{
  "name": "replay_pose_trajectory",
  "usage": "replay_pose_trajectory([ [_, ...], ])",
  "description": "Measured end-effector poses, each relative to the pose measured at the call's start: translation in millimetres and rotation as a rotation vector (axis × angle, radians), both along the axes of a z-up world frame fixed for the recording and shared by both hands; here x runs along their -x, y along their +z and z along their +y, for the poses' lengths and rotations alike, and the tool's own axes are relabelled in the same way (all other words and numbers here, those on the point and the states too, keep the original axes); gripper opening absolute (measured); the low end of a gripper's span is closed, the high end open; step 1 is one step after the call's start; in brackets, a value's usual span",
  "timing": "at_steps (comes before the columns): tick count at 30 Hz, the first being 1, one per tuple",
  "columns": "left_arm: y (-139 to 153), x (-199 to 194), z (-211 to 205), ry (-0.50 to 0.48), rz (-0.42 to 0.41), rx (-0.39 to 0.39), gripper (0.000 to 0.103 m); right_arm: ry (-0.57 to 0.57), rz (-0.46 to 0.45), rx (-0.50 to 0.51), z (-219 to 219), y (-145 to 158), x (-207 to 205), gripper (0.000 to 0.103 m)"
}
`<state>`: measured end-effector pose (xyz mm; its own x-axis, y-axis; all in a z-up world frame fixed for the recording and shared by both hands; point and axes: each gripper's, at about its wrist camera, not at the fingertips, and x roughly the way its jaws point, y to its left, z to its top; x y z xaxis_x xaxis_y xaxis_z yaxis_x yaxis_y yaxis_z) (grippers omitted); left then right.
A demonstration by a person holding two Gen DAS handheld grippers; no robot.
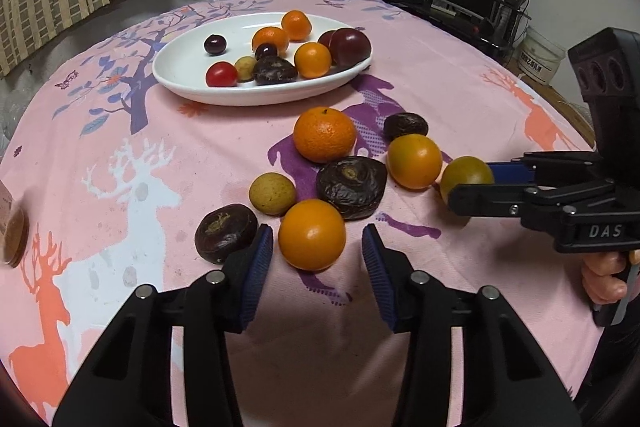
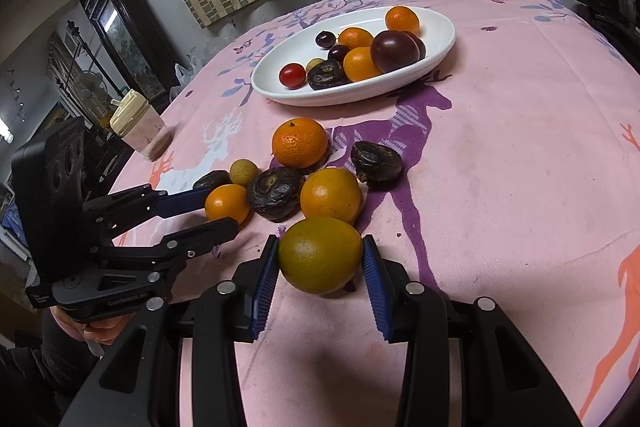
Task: Organize fruits
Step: 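Grasp a yellow-green citrus with the right tool while the left tool grasps a mandarin, then place the citrus and mandarin on the plate, opening both tools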
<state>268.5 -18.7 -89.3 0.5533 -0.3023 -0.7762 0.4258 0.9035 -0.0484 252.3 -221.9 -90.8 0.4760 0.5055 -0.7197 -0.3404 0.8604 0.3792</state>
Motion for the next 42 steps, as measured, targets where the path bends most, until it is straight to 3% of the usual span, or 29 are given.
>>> replay_pose_trajectory([
  [5, -3.1, -2.2, 0.9, 0.006, 0.011, -0.001, 0.036, -0.009, 0.002, 0.002, -2.1, -0.9, -0.3, 0.042],
  [12, 0.0, 0.6, 7.1, 0.019, 0.009, 0.018, 0.035, -0.010, 0.000, -0.011, -3.3, -0.8, -0.4, 0.042],
  [18, 38.9, -14.7, 30.1, 0.060, -0.030, 0.179, 0.035, 0.019, -0.051, -0.175, -8.7, 27.6, -10.9, 0.042],
  [22, 62.9, -59.9, 30.3, 0.117, -0.055, 0.218, 0.035, -0.055, -0.148, -0.144, -0.4, 55.8, -46.6, 0.042],
  [25, 70.9, -99.0, 26.0, 0.160, -0.072, 0.211, 0.035, -0.137, -0.204, -0.065, 8.6, 63.8, -85.9, 0.042],
  [29, 60.8, -145.6, 20.8, 0.229, -0.064, 0.151, 0.035, -0.165, -0.200, 0.002, 18.8, 55.5, -128.9, 0.042],
  [35, 41.4, -180.3, 25.2, 0.268, -0.011, 0.131, 0.035, -0.141, -0.180, 0.077, 35.2, 38.0, -163.1, 0.043],
  [37, 39.5, -181.8, 28.7, 0.282, -0.007, 0.132, 0.055, -0.132, -0.179, 0.080, 36.1, 36.2, -162.2, 0.049],
  [38, 42.0, -178.6, 30.2, 0.296, -0.024, 0.127, 0.071, -0.126, -0.178, 0.077, 35.9, 36.8, -159.9, 0.051],
  [42, 61.9, -158.2, 36.6, 0.314, -0.083, 0.124, 0.089, -0.118, -0.211, 0.068, 33.1, 50.4, -142.6, 0.051],
])
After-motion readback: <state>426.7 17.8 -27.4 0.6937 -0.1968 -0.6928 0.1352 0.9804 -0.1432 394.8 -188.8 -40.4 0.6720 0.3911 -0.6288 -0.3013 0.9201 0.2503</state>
